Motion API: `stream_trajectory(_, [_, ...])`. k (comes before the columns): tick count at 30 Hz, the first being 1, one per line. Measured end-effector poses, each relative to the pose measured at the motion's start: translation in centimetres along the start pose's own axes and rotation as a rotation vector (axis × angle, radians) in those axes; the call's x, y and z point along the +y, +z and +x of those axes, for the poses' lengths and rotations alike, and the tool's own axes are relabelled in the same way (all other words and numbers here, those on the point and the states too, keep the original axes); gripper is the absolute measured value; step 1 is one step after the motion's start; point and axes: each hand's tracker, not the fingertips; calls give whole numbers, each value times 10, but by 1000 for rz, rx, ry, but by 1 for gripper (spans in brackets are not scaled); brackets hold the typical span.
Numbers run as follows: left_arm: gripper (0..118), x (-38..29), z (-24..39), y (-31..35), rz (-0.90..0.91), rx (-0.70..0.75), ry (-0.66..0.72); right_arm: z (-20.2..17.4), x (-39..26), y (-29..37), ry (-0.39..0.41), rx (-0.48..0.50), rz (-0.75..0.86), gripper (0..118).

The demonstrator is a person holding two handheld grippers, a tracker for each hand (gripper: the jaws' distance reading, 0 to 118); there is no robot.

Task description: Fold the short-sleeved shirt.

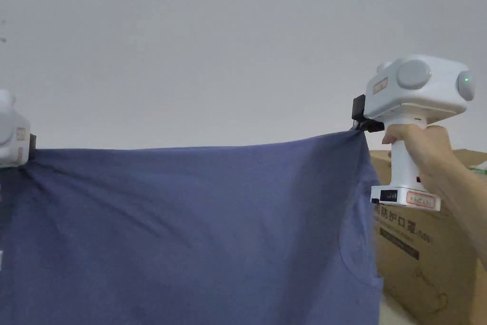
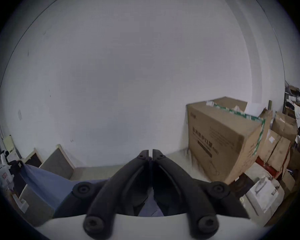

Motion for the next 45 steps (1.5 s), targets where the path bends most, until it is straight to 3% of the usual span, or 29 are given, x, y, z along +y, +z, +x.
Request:
stream_trajectory(6, [3, 23, -3, -5, 69, 64, 1, -17, 21, -1, 15, 20, 39, 3])
stream_trajectory(12, [2, -24, 6, -43, 50, 100, -10, -15, -38, -52, 48, 15, -88, 3])
stream_trajectory(17, [2, -130, 34, -107, -149, 106, -106, -9, -150, -136, 88, -44, -287, 3])
stream_trajectory(21, [2, -256, 50, -157, -407, 66, -155, 6, -268, -204, 50, -65, -519, 3])
stream_trajectory(28, [2, -441, 48, -178, -720, 64, -153, 39, -417, -258, 57, -97, -756, 3])
stream_trajectory(32, [2, -471, 32, -156, -750, 58, -143, 53, -435, -241, 86, -102, -773, 3])
stream_trajectory(37, [3, -467, -2, -87, -736, 22, 15, 78, -442, -167, 41, -51, -725, 3])
stream_trajectory(45, [3, -480, -37, 69, -714, -39, -128, 115, -497, 31, 24, -21, -762, 3])
